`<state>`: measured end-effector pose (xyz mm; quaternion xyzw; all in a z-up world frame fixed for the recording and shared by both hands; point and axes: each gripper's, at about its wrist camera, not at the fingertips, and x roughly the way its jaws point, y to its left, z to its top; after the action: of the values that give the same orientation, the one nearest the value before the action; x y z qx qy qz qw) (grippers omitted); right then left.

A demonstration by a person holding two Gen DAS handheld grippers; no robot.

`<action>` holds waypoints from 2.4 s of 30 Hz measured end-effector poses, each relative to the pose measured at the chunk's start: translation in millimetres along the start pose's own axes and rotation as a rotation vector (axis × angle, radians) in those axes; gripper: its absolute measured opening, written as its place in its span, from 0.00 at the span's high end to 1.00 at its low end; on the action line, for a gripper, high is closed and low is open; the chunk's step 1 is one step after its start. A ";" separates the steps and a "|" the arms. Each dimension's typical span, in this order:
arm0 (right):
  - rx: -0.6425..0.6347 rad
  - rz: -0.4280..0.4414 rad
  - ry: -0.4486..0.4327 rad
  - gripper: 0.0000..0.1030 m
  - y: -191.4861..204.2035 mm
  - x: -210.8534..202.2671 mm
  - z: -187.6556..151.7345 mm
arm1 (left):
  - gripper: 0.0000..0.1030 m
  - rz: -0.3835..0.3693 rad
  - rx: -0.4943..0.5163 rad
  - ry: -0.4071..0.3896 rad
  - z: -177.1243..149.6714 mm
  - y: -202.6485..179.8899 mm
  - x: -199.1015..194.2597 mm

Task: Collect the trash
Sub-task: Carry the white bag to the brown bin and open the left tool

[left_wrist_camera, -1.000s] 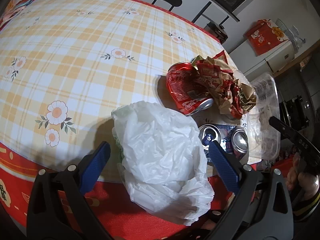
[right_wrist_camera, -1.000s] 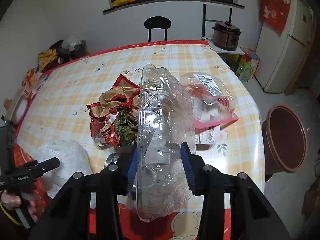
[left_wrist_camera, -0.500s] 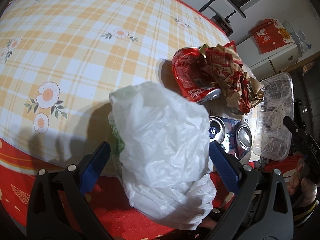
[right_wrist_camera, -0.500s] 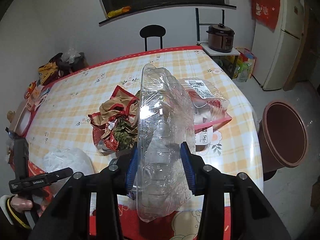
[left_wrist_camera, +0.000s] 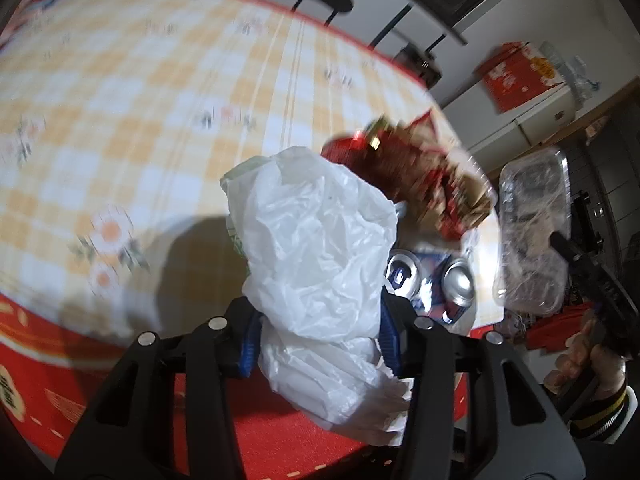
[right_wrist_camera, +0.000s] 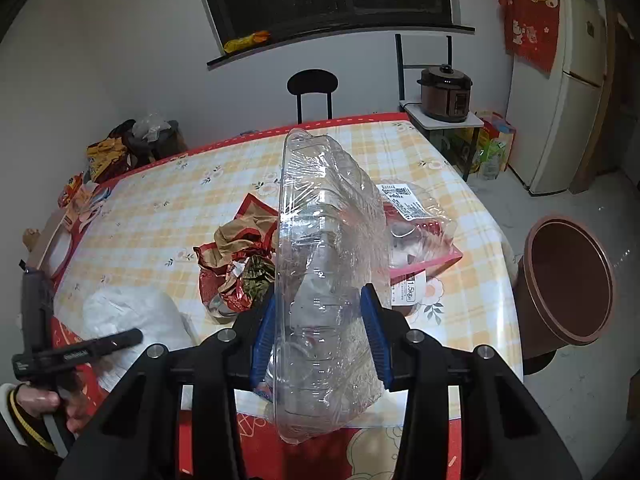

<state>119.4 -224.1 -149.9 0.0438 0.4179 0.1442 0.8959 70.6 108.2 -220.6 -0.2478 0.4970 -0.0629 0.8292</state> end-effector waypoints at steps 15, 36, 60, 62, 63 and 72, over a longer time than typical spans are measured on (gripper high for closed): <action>0.028 -0.030 -0.068 0.60 -20.1 -34.9 4.3 | 0.53 -0.088 0.112 -0.209 40.6 -44.8 -59.5; 0.121 0.042 -0.165 0.60 -197.1 -87.8 21.4 | 0.53 -0.082 0.223 -0.220 27.6 -247.8 -6.5; 0.325 -0.061 -0.198 0.60 -433.3 -124.2 -21.6 | 0.52 -0.215 0.475 0.104 -5.7 -533.7 257.9; 0.346 -0.074 -0.195 0.60 -442.4 -125.2 -27.3 | 0.50 -0.218 0.478 0.128 -7.8 -546.4 279.5; 0.355 -0.079 -0.193 0.60 -446.1 -126.2 -29.5 | 0.49 -0.219 0.484 0.134 -8.7 -554.1 288.9; 0.387 -0.097 -0.189 0.60 -464.1 -124.4 -36.4 | 0.16 -0.269 0.515 0.119 1.8 -585.3 306.9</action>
<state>118.8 -705.3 -174.3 0.2079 0.3536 0.0132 0.9119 308.2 -507.5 -186.2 -0.0886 0.4750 -0.3105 0.8186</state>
